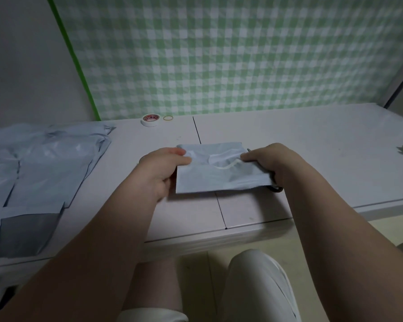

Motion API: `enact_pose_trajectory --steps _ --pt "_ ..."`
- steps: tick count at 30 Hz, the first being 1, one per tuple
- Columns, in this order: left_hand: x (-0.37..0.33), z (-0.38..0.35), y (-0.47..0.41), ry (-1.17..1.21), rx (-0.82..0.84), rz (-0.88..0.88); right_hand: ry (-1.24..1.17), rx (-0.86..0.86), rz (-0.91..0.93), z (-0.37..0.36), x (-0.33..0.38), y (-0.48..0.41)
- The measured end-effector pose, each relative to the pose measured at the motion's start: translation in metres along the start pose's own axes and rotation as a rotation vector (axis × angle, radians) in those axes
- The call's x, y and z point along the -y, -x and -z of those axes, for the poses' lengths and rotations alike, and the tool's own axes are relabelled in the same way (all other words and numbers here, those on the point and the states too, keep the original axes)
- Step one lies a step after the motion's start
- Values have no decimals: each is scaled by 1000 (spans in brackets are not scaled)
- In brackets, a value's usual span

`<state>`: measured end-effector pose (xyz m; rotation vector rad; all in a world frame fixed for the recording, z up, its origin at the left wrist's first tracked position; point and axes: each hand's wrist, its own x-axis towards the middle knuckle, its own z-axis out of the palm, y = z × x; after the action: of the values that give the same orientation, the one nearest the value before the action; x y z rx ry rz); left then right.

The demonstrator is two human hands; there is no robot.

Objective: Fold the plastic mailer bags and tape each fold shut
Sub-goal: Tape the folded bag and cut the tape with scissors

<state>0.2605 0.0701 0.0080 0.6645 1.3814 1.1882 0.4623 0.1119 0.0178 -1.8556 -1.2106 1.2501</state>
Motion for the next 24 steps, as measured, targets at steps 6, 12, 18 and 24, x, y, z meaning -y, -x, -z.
enact_pose_trajectory --steps 6,12,18,24 --pt "-32 -20 4 162 119 14 -354 156 43 9 20 -11" --pt "-58 -59 -18 181 130 -131 -620 203 46 37 37 -41" --pt "-66 -138 -71 235 106 -154 -954 184 97 78 40 -92" --pt "-52 -203 -127 273 149 -133 -973 75 137 110 31 -169"
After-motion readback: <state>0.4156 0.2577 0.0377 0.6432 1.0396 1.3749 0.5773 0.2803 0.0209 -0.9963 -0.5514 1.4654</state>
